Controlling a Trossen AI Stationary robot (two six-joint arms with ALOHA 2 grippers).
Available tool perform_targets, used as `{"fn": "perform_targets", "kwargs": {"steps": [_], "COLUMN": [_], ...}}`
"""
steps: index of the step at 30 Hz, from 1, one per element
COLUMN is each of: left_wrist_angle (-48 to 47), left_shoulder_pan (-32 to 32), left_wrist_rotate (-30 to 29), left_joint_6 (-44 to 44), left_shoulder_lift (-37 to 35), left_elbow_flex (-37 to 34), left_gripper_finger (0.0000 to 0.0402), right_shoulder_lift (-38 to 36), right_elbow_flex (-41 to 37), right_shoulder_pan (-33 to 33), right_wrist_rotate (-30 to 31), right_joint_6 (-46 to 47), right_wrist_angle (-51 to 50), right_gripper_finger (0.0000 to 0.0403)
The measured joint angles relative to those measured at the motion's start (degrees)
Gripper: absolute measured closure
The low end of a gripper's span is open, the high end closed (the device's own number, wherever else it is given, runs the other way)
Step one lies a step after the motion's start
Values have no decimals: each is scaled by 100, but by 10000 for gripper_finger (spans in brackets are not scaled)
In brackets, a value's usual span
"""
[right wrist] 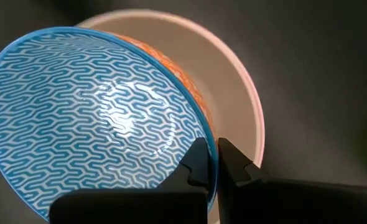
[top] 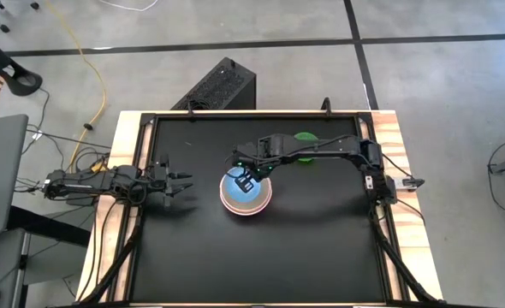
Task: Nest bowls inside each other
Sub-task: Stack the blue bowl on the grey bowl
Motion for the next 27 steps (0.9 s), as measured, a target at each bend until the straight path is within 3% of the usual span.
{"fn": "perform_targets", "kwargs": {"steps": [27], "left_wrist_angle": [0], "left_shoulder_pan": [1], "left_wrist_rotate": [0], "left_joint_6": [1], "left_shoulder_lift": [0], "left_elbow_flex": [0], "left_gripper_finger": [274], "right_shoulder_lift": [527], "right_elbow_flex": [4], "right_shoulder_pan": [-95], "right_wrist_rotate": [-32], "right_joint_6": [-163], "right_wrist_angle": [-75], "right_gripper_finger": [390]}}
